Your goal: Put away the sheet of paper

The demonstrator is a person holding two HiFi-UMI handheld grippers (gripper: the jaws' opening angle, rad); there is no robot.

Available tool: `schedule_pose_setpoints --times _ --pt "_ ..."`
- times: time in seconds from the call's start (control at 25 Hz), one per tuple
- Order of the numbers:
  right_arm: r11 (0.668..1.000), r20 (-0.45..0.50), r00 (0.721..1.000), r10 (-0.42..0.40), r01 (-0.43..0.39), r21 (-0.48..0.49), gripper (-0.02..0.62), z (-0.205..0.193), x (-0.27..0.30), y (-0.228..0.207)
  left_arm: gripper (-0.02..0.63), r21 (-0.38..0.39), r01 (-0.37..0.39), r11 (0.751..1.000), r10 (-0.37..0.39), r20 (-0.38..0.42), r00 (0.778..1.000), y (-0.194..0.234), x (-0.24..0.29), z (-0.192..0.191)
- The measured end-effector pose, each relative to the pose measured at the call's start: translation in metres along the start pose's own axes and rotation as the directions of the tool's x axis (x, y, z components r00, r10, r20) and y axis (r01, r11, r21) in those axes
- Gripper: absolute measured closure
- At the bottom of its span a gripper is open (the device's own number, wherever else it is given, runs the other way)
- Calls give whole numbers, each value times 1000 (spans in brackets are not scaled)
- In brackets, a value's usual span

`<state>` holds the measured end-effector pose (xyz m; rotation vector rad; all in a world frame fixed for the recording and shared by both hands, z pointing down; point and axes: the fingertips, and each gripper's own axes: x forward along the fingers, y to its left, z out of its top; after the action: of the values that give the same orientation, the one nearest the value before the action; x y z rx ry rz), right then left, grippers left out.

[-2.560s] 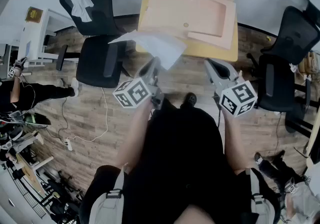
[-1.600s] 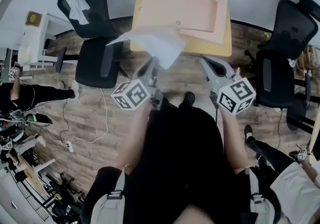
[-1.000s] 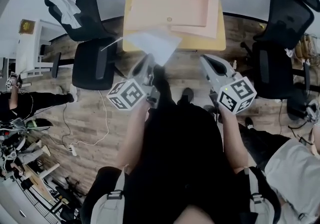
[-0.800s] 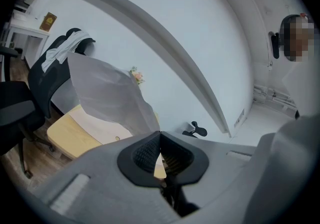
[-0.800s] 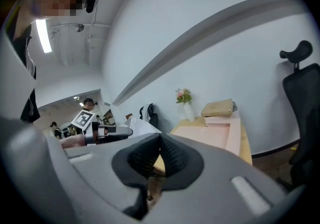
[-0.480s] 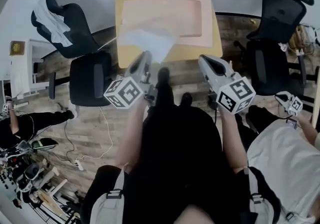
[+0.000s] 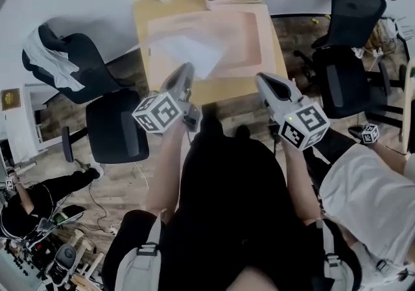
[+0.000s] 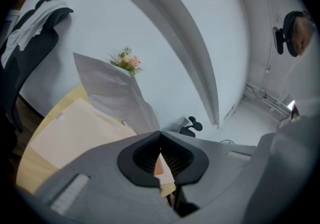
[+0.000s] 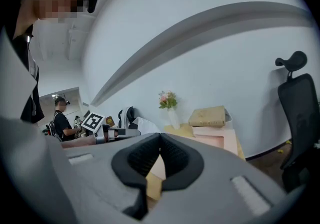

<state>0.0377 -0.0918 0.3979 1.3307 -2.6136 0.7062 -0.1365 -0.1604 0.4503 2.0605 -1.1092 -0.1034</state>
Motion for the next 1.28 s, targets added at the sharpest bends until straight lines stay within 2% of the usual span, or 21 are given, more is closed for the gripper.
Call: schedule_pose_setpoints --times 0.24,0.48,0.72,0.92,1.28 --pt "996 -18 996 -85 85 33 594 -1 25 -6 597 2 35 999 -34 -125 992 42 32 -4" --pt "986 -45 988 -147 150 75 594 -14 46 -10 597 57 24 998 -8 -264 964 88 50 -32" --pt "973 -59 978 -198 203 112 594 -22 60 -11 597 54 13 998 9 -398 917 129 54 -66" --pt "964 -65 971 -229 236 124 594 -22 63 -18 597 33 22 999 -4 -476 880 141 63 -91" --pt "944 -76 955 -286 294 150 594 -24 61 -25 597 48 54 997 -13 -626 779 154 76 -133"
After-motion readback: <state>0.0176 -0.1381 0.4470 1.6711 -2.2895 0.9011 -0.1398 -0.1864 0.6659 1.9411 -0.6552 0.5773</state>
